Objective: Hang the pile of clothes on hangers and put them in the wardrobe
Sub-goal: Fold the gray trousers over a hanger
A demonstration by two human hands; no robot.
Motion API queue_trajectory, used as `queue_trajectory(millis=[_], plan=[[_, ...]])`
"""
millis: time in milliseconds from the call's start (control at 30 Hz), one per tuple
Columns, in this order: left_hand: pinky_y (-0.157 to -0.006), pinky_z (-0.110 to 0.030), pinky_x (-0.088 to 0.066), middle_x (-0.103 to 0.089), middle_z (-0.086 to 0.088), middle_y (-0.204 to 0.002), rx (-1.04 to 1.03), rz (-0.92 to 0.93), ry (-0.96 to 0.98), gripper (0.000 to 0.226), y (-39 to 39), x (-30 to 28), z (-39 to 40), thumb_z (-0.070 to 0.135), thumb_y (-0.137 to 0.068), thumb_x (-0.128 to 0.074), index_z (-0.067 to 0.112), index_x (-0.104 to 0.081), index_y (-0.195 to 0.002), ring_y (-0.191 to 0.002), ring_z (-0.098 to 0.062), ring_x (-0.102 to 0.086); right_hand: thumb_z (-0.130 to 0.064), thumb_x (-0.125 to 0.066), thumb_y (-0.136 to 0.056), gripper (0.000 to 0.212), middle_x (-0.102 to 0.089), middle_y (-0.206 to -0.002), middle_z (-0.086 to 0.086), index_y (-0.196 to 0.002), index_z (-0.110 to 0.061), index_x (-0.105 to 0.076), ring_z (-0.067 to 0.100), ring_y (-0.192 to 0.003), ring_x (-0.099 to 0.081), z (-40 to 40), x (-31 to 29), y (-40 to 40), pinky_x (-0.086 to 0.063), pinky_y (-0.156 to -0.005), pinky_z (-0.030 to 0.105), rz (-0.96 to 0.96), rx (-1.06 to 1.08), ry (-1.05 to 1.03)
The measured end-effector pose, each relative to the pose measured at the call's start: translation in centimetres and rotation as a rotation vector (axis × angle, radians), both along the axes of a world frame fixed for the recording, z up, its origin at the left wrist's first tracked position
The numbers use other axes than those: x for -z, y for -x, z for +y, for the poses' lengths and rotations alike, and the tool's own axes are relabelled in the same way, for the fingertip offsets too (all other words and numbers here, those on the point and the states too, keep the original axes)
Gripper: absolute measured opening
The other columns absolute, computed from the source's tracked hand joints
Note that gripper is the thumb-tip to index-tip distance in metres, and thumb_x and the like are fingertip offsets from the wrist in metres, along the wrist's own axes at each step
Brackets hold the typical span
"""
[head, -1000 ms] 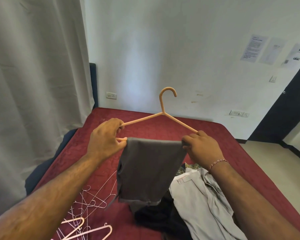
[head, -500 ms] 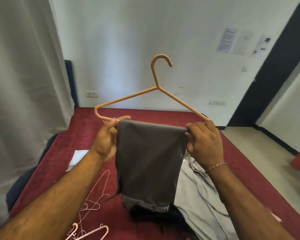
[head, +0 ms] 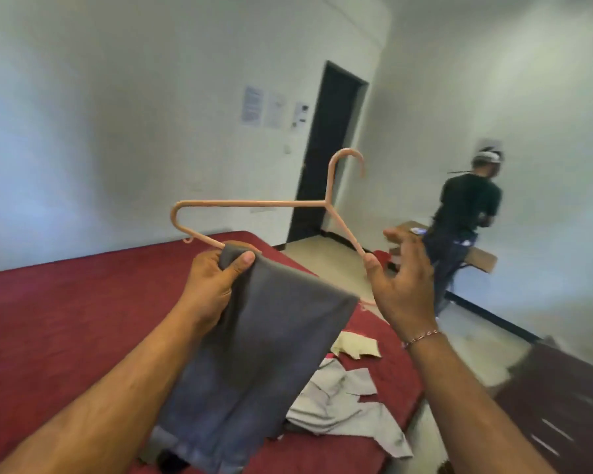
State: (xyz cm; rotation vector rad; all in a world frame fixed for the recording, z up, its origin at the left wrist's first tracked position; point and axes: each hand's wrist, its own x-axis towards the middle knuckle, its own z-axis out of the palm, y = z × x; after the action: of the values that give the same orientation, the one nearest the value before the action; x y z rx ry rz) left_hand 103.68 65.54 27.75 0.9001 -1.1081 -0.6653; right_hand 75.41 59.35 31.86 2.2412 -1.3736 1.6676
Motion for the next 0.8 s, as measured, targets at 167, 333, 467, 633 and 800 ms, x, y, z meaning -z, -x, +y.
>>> queue_trajectory(millis=[167,333,467,633,800], plan=[[-0.084,-0.022,-0.055,-0.076,-0.001,-0.090,0.136,-0.012,0.089,0.010,9.5,-2.9,0.4,0.011,-0.098,-0.067,0.012,-0.076,-0.095,-0.088,-0.010,-0.069,-0.030,-0.065,-0.097,0.025,-0.061,-0.120,-0.006,-0.122,-0.027,-0.060,0.010,-0.106,-0.058,5.8,-1.5,9.1,-0.056,-0.093,0.044,-0.134,0.240,-0.082],[-0.088,-0.034,-0.056,-0.076,-0.003,-0.097,0.264,0.070,0.146,0.011,20.4,-5.1,3.7,0.027,-0.096,-0.070,0.020,-0.077,-0.099,-0.099,-0.018,-0.071,-0.024,-0.071,-0.091,0.044,-0.056,-0.133,-0.003,-0.133,-0.023,-0.057,0.019,-0.125,-0.049,13.2,-4.2,16.7,-0.041,-0.104,0.022,-0.081,0.454,0.046],[-0.085,-0.034,-0.056,-0.075,0.002,-0.094,0.419,0.139,0.148,0.010,29.5,-6.7,9.3,0.036,-0.092,-0.069,0.030,-0.077,-0.092,-0.096,-0.016,-0.070,-0.027,-0.071,-0.093,0.058,-0.047,-0.149,-0.003,-0.146,-0.025,-0.047,0.016,-0.139,-0.042,20.2,-6.9,23.5,-0.030,-0.108,0.010,-0.044,0.633,0.045],[-0.085,-0.032,-0.057,-0.076,0.000,-0.099,0.590,0.269,0.108,0.035,38.0,-8.4,16.0,0.046,-0.082,-0.071,0.019,-0.074,-0.104,-0.098,-0.017,-0.072,-0.028,-0.071,-0.090,0.052,-0.055,-0.138,0.000,-0.139,-0.023,-0.055,0.020,-0.130,-0.046,31.7,-9.4,31.3,-0.051,-0.106,0.048,0.001,0.875,0.171],[-0.080,-0.023,-0.060,-0.076,0.009,-0.094,0.790,0.344,0.061,0.010,45.4,-9.4,22.2,0.028,-0.096,-0.067,0.021,-0.074,-0.100,-0.096,-0.010,-0.072,-0.028,-0.071,-0.092,0.047,-0.052,-0.136,-0.004,-0.136,-0.025,-0.055,0.016,-0.126,-0.050,42.5,-10.5,36.8,-0.058,-0.092,0.036,0.046,0.972,0.196]])
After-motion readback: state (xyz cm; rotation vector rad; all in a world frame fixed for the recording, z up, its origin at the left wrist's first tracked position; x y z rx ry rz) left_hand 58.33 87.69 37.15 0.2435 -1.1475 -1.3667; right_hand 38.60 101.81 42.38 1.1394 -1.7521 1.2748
